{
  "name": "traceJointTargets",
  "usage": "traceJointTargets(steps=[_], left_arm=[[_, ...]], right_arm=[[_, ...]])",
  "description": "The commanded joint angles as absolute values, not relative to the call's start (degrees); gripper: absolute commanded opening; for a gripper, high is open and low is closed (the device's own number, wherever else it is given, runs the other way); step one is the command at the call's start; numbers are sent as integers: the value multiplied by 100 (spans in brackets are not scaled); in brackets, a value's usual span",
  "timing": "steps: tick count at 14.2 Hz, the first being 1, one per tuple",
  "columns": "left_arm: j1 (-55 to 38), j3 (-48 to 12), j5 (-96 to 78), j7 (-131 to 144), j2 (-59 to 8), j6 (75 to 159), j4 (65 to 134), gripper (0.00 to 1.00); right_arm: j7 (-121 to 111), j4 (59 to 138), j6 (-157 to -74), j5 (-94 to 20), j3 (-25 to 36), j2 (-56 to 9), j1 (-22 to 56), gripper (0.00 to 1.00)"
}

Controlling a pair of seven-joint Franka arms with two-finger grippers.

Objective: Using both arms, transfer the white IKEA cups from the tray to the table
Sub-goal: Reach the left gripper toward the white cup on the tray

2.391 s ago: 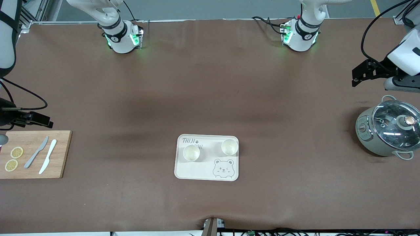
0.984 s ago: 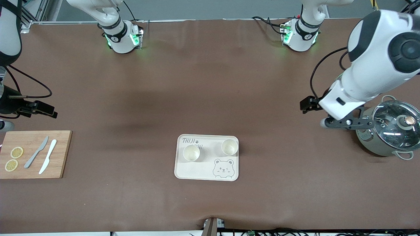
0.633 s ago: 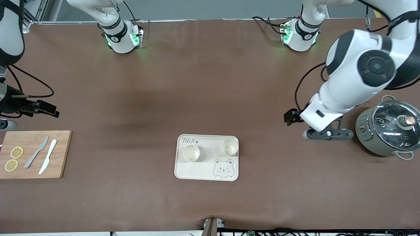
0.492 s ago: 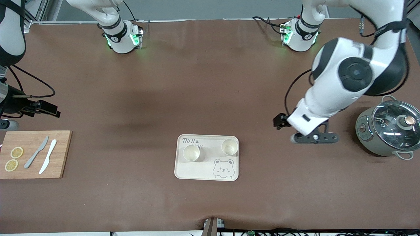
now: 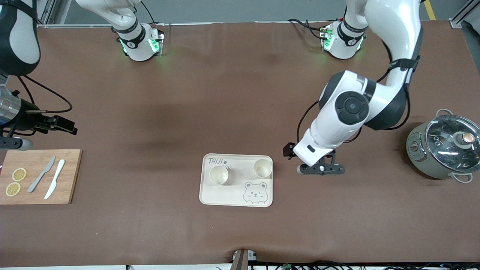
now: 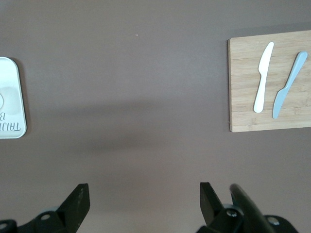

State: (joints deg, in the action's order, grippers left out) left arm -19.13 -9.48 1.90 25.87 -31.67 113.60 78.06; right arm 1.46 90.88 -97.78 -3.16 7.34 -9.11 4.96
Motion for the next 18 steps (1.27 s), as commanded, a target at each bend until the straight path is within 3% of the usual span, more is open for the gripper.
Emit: traceJointTargets(steps=[1, 8, 18], left_arm=[[-1951, -949, 281, 2654, -3392, 11451, 7646, 100], [-2232, -896, 535, 2969, -4042, 12690, 7708, 100], [-2373, -896, 887, 3243, -4482, 13236, 7743, 100]], right_arm=[[465, 9342, -9888, -185, 729, -712, 641, 100], [1616, 9343, -10028, -281, 721, -747, 1098, 100], [2812, 9212, -10503, -369, 721, -1018, 2108, 100]])
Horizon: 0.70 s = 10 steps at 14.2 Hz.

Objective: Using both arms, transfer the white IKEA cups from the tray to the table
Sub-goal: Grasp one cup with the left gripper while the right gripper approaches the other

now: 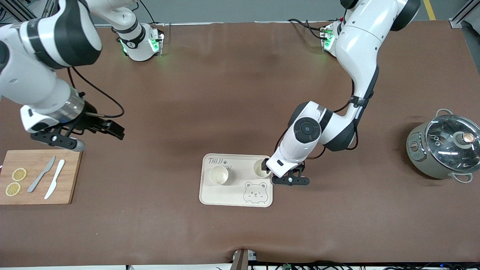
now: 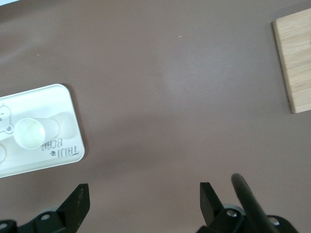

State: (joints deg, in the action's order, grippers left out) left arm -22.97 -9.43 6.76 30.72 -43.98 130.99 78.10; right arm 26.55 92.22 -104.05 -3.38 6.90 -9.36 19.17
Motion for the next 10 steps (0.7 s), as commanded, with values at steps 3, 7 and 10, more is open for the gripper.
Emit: traceJointTargets(steps=[3, 7, 10], left_arm=[[-2434, -888, 1019, 3427, -4631, 13438, 7752, 100], [-2522, -888, 1405, 3875, -4825, 13745, 7778, 100], [-2566, -888, 1485, 4008, -4843, 13781, 7796, 100]], right_arm=[[2795, 9036, -10538, -369, 721, -1309, 2328, 100], [2804, 8763, -10793, -369, 721, -1809, 2689, 100], [2821, 8298, -10802, -395, 721, -2275, 2900, 100]])
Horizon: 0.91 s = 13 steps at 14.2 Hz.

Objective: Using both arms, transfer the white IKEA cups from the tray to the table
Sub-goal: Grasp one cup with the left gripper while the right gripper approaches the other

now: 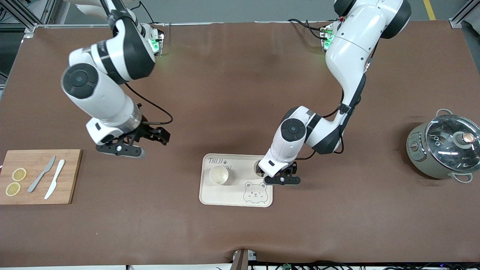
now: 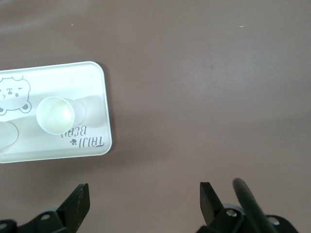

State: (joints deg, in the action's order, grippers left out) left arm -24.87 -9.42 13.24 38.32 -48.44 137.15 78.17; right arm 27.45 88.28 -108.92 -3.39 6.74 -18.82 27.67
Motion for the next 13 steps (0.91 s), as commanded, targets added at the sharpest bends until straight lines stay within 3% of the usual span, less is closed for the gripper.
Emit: traceJointTargets(steps=[1, 4, 11, 12, 13], left_arm=[[-2566, -896, 1485, 4017, -4843, 13790, 7796, 100], [-2601, -888, 1494, 4148, -4834, 13834, 7875, 100], [-2593, -888, 1521, 4157, -4790, 13878, 8050, 100], [-2575, -888, 1521, 4201, -4764, 13878, 8120, 83], [-2566, -896, 1503, 4445, -4711, 13878, 8173, 33]], right_arm=[[2830, 8132, -10802, -578, 721, -2442, 2953, 100], [2839, 7735, -10906, -773, 721, -2873, 3032, 100], [2821, 7726, -11917, -782, 721, -3524, 3269, 100], [2821, 7726, -11988, -782, 721, -3603, 3313, 100], [2821, 7726, -12023, -782, 721, -3647, 3313, 100]])
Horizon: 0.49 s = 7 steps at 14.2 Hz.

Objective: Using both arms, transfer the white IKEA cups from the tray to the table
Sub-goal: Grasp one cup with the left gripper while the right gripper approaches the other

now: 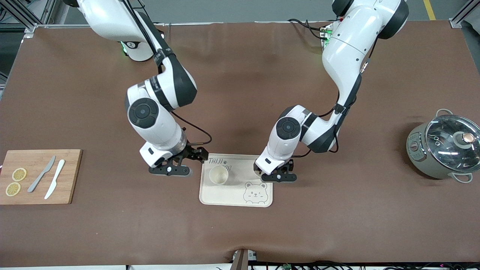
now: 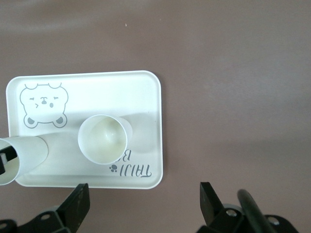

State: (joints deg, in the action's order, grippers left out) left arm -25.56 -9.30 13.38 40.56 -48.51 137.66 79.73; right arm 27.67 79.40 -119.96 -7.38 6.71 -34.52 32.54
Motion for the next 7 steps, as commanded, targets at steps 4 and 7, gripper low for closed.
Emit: traceJointTargets(steps=[4, 7], left_arm=[[-2593, -896, 1582, 4623, -4685, 13931, 8253, 0], [-2610, -896, 1582, 4623, -4693, 13931, 8253, 0]], right_arm=[[2812, 7726, -12119, -782, 721, -3788, 3357, 100], [2812, 7726, -12347, -791, 721, -3928, 3401, 100]])
